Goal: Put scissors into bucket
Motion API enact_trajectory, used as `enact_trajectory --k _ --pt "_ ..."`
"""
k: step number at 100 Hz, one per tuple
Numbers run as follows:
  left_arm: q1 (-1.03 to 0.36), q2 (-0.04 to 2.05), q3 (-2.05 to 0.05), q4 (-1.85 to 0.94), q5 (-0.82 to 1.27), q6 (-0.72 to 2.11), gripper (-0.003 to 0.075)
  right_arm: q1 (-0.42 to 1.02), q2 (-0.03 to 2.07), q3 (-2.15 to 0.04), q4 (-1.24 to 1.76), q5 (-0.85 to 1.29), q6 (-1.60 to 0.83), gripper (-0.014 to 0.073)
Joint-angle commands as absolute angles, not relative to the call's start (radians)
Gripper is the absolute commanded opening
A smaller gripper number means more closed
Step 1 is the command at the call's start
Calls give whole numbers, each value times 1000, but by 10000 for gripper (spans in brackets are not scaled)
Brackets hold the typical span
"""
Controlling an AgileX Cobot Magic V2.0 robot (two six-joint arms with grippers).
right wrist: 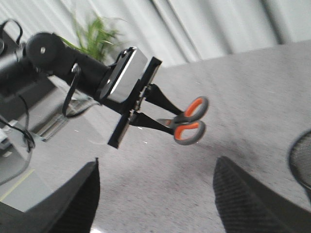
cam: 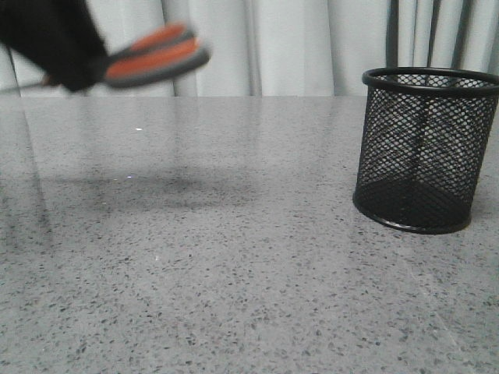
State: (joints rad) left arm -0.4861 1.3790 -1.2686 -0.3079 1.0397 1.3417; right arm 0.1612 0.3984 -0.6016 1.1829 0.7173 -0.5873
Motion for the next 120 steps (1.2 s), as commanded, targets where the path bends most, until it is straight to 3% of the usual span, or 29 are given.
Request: enact_trajectory --k 1,36,80,84,91,95,98,99,102,115,120 --pt "-581 1264 -1304 -350 935 1328 -20 161 450 -651 1293 703 -639 454" --pt "-844 1136 -1304 -350 784 1328 -20 180 706 -864 1293 904 -640 484" --pt "-869 1136 -1304 -366 733 1310 -20 357 942 -949 1250 823 -640 480" --pt "-869 1136 -1304 -368 733 1310 -20 373 957 -964 1254 815 -640 451" --pt "-869 1136 -1304 -379 730 1310 -20 392 986 -987 1267 807 -640 327" --pt "-869 1132 -1304 -400 730 1310 -12 399 1000 -1002 1283 805 -640 163" --pt "-869 1128 -1304 -412 727 1310 8 403 1009 -1011 1284 805 -640 82" --pt "-869 1126 -1304 -415 724 1310 24 406 1013 -1017 1284 805 -640 0" --pt "-869 1118 -1304 -428 724 1310 64 408 1020 -1027 1284 805 -640 -69" --pt "-869 1075 -1305 -456 704 1310 360 408 1037 -1065 1258 807 -640 -54" --pt "-869 1055 -1305 -481 687 1310 438 408 1043 -1082 1225 807 -640 -54"
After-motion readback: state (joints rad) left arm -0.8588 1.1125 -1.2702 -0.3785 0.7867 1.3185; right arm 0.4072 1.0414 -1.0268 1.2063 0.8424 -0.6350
